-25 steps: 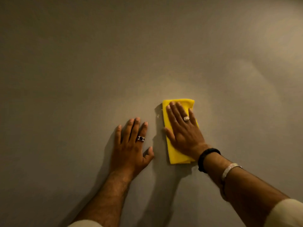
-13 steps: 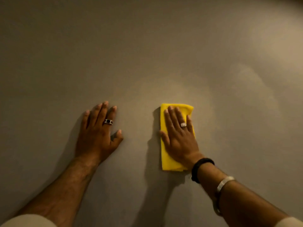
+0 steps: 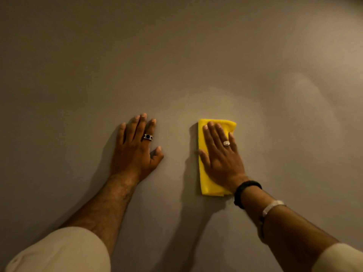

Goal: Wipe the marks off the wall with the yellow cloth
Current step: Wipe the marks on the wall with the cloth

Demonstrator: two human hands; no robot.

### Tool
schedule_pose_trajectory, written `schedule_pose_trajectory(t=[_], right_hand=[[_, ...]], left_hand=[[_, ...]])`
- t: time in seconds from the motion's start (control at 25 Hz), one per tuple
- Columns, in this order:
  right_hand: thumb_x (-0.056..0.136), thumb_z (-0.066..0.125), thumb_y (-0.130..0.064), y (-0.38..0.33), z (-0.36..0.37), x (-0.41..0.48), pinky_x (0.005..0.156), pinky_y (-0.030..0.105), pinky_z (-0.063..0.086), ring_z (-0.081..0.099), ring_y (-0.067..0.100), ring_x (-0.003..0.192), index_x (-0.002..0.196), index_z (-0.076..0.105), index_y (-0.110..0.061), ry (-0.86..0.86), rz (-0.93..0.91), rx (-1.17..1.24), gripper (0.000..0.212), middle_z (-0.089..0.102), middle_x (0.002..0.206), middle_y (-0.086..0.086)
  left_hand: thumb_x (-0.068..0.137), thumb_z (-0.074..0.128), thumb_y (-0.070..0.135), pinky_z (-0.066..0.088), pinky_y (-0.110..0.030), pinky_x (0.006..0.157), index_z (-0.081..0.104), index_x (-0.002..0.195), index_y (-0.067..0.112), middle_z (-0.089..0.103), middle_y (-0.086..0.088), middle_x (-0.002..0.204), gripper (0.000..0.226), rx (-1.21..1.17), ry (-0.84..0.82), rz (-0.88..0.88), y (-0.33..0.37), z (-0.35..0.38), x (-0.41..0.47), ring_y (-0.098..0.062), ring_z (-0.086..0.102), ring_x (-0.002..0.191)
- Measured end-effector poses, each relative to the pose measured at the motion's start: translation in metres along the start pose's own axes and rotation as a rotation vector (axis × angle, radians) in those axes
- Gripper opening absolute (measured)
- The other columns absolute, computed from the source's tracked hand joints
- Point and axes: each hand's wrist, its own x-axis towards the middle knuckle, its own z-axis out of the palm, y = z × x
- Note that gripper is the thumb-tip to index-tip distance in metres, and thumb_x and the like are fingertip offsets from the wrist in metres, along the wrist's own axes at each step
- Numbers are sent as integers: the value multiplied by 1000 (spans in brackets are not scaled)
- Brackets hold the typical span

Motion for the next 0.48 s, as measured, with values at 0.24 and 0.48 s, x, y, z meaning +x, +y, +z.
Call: schedule_pose_trajectory(t=[0.24, 0.48], right_hand=[[97, 29, -50, -56, 4, 13, 119, 55, 5, -3, 21, 149, 152, 6, -18, 3, 159, 120, 67, 3, 162, 4], [98, 31, -47, -8, 2, -29, 119, 53, 12, 1, 22, 149, 152, 10, -17, 8, 317, 82, 65, 7, 162, 5]], left_hand=[[80, 34, 48, 10, -52, 118, 21, 151, 18, 22, -13, 159, 77, -16, 0, 15, 0, -1, 0, -30, 16, 146], [81, 36, 45, 11, -54, 118, 23, 150, 17, 24, -15, 158, 75, -20, 14, 23, -1, 0, -3, -32, 19, 145]])
